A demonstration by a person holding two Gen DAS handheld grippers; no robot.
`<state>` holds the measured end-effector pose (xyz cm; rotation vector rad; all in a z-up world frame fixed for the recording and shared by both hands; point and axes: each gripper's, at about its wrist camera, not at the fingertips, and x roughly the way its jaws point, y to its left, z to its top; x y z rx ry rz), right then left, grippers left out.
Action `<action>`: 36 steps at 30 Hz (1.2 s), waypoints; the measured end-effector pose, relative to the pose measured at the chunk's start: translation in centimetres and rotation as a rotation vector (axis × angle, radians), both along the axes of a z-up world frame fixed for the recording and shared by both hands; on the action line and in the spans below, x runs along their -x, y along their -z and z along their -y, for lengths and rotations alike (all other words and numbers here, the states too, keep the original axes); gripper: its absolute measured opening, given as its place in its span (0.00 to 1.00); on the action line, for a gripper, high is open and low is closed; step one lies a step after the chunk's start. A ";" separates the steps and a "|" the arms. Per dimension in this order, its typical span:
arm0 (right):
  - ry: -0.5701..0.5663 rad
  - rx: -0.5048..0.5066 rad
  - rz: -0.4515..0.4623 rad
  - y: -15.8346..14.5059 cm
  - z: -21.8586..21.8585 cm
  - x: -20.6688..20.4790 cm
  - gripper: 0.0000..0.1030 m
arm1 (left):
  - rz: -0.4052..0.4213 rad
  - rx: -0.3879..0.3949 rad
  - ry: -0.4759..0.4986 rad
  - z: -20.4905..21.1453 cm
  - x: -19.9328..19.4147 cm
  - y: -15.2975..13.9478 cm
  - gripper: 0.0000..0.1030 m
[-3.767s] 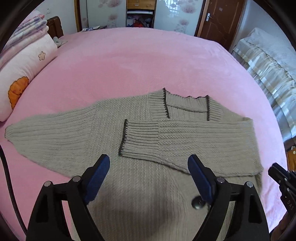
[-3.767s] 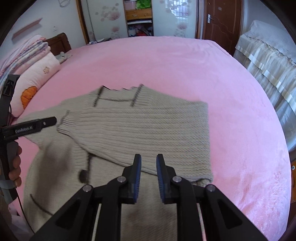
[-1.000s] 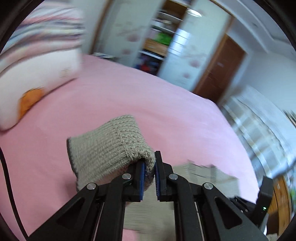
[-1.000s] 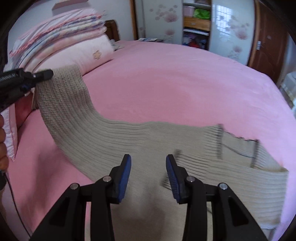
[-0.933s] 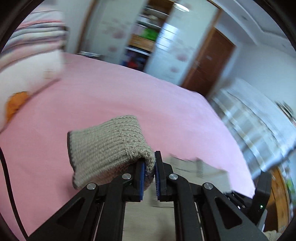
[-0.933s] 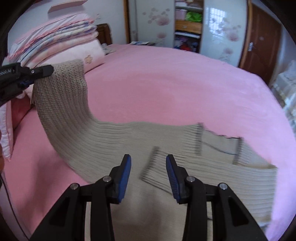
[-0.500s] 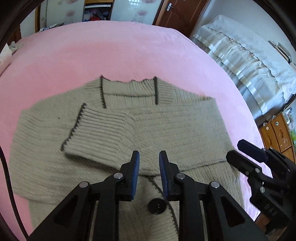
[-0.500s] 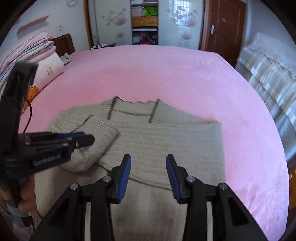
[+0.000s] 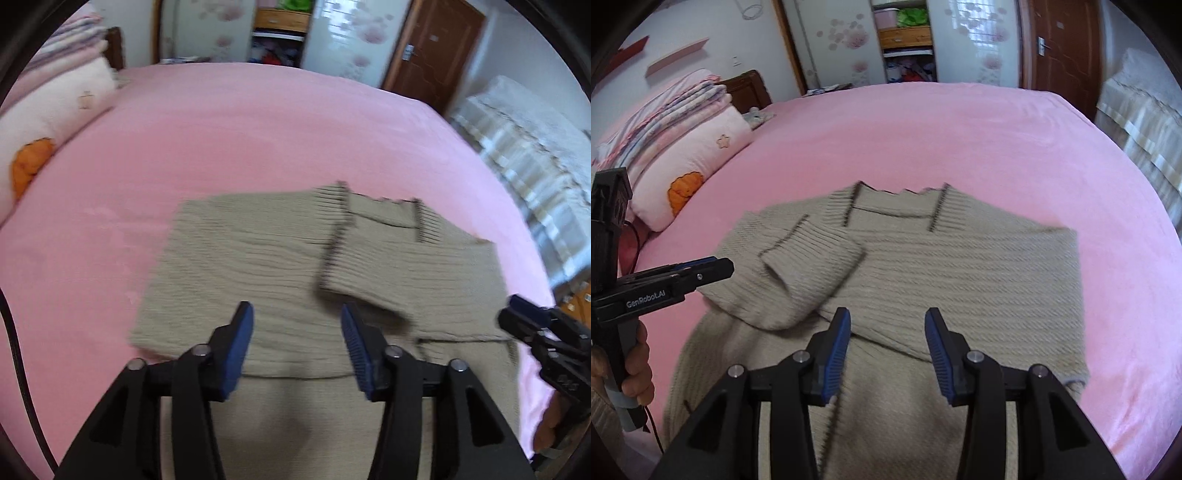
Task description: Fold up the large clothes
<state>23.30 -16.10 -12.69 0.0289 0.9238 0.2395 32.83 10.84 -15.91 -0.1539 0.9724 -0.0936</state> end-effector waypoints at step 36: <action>0.243 0.040 0.056 -0.9 2.3 -12.3 0.07 | -0.177 -0.056 -0.254 -7.6 -1.7 9.6 0.54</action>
